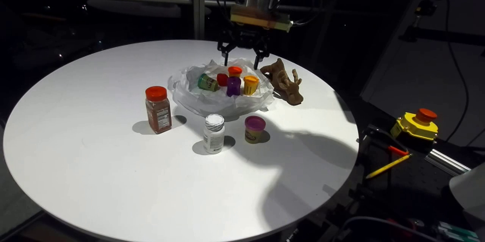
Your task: Pick up the object from the plastic and put them on the table
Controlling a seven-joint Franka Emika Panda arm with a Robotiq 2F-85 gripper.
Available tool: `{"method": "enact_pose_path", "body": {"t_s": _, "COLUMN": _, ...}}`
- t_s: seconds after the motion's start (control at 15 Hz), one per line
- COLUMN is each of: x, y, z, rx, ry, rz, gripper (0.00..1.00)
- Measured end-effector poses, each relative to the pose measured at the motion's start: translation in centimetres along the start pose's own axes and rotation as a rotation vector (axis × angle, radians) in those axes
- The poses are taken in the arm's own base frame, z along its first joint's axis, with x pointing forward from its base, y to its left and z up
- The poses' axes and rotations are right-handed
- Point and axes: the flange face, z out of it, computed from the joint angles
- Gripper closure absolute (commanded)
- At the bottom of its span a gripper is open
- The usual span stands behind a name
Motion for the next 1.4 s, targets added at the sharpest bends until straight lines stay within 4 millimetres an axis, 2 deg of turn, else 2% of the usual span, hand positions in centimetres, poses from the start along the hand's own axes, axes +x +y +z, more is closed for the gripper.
{"method": "enact_pose_path", "body": {"t_s": 0.33, "x": -0.3, "y": -2.1, "z": 2.1, "rx": 0.003, "ry": -0.016, "rz": 0.008, "gripper": 0.0}}
{"method": "enact_pose_path", "body": {"t_s": 0.67, "x": -0.4, "y": -2.5, "z": 4.1, "rx": -0.017, "ry": -0.025, "rz": 0.028, "gripper": 0.02}}
{"method": "enact_pose_path", "body": {"t_s": 0.73, "x": -0.3, "y": -2.6, "z": 4.4, "rx": -0.021, "ry": -0.026, "rz": 0.032, "gripper": 0.26}}
{"method": "enact_pose_path", "body": {"t_s": 0.87, "x": -0.2, "y": -2.6, "z": 5.1, "rx": -0.027, "ry": -0.027, "rz": 0.04, "gripper": 0.31}}
{"method": "enact_pose_path", "body": {"t_s": 1.2, "x": -0.2, "y": -2.9, "z": 5.3, "rx": -0.032, "ry": -0.021, "rz": 0.047, "gripper": 0.7}}
{"method": "enact_pose_path", "body": {"t_s": 1.27, "x": -0.4, "y": -3.0, "z": 5.3, "rx": -0.032, "ry": -0.02, "rz": 0.047, "gripper": 0.73}}
{"method": "enact_pose_path", "body": {"t_s": 1.4, "x": -0.8, "y": -3.3, "z": 4.7, "rx": -0.03, "ry": -0.015, "rz": 0.046, "gripper": 0.73}}
